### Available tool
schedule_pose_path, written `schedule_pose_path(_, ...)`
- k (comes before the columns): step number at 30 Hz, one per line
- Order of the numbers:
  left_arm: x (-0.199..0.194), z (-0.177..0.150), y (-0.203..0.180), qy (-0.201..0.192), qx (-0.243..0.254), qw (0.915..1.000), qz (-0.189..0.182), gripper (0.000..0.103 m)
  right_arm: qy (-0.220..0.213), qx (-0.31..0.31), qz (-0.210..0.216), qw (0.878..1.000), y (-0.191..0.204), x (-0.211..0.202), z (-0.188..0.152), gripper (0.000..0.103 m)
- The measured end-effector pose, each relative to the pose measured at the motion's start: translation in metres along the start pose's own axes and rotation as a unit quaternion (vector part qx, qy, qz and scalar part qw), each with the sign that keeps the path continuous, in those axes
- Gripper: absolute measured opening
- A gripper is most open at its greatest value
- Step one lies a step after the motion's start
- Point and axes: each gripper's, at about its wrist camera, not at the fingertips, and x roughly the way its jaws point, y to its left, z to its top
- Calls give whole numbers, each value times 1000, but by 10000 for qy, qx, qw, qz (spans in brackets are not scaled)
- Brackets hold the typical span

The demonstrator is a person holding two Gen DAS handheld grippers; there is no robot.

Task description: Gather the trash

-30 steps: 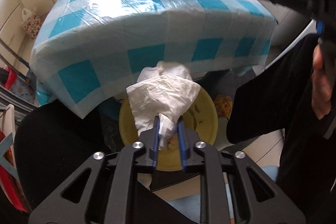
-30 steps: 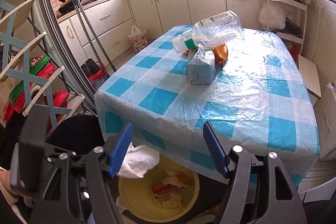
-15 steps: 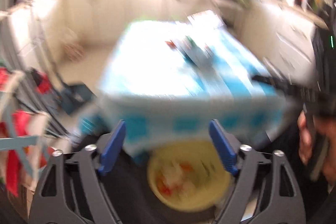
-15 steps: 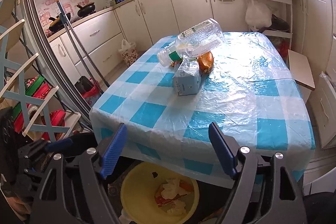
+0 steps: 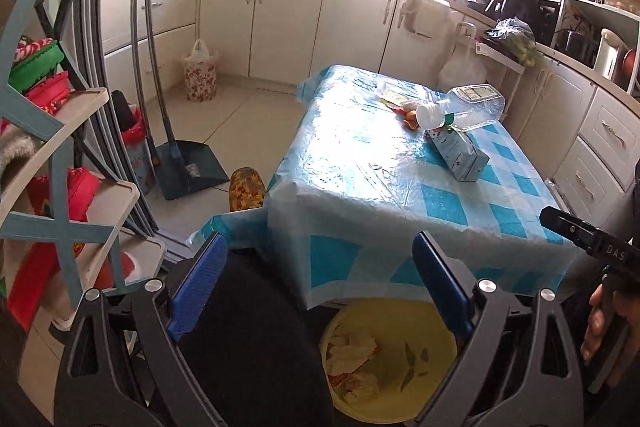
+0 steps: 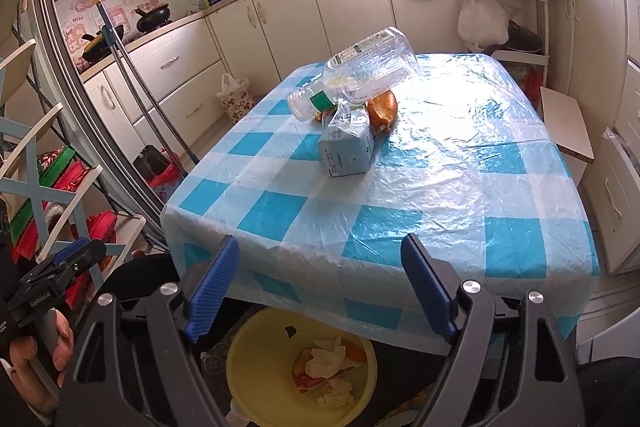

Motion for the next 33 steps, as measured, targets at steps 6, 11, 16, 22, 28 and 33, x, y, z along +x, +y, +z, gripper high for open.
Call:
schedule_pose_path(6,1,-1,-5,30,54,10000,-11,91,-34,23,-15,10000,-1,-1,0,80)
schedule_pose_path(11,2,-1,-6,51,64,10000,-7,91,-68,53,-3,10000,-3,-3,0,80)
schedule_pose_path(16,2,-2,-6,48,91,9999,7,93,-88,71,3,9999,-3,-4,1,81)
schedule_pose_path(22,2,-2,-7,55,93,9999,12,94,-89,75,2,9999,-3,-4,0,81)
schedule_pose_path(28,2,-3,-7,72,100,9999,10,95,-88,75,0,9999,-3,-4,0,82)
schedule_pose_path(33,3,-3,-7,78,102,9999,12,95,-91,78,2,9999,-3,-4,0,82)
